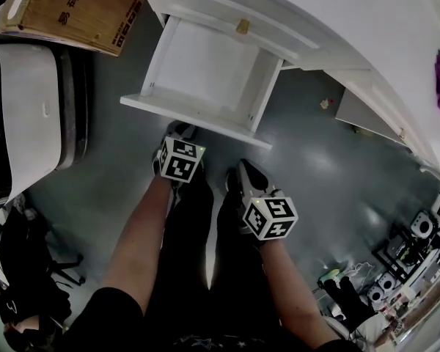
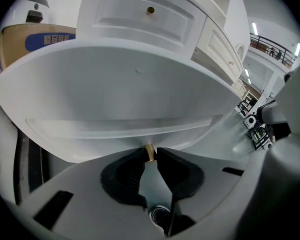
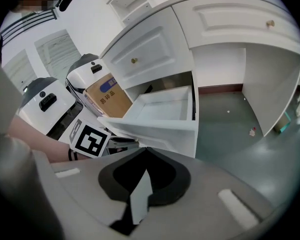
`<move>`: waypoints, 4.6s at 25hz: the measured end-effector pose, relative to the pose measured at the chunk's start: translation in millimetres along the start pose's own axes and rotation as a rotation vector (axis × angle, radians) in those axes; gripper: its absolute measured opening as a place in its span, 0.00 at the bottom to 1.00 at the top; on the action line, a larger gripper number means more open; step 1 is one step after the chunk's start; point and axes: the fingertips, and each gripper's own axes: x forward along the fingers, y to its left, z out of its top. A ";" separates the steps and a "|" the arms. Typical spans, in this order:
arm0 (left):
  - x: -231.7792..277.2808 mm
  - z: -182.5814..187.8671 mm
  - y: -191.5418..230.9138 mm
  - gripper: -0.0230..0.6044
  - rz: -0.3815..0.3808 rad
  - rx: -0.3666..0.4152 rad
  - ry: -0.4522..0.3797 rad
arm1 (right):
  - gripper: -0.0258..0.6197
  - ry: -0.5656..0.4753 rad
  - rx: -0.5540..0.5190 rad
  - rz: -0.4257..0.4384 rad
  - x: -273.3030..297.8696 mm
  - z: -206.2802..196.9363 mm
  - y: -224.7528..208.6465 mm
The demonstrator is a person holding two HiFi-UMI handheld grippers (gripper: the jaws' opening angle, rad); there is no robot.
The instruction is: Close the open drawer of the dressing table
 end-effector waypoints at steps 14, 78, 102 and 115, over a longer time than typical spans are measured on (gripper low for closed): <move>26.7 49.4 10.1 0.17 0.039 0.041 0.113 | 0.04 0.030 0.041 0.051 15.3 21.2 -39.7; 30.9 175.2 28.1 0.27 0.057 -0.010 -0.077 | 0.04 -0.039 -0.077 0.079 21.1 112.8 -56.1; -261.6 174.6 -44.1 0.07 -0.014 -0.168 -0.455 | 0.04 -0.269 -0.139 -0.050 -164.8 164.2 49.4; -349.3 160.6 -150.2 0.05 0.152 -0.135 -0.576 | 0.04 -0.421 -0.185 0.101 -266.4 182.3 30.0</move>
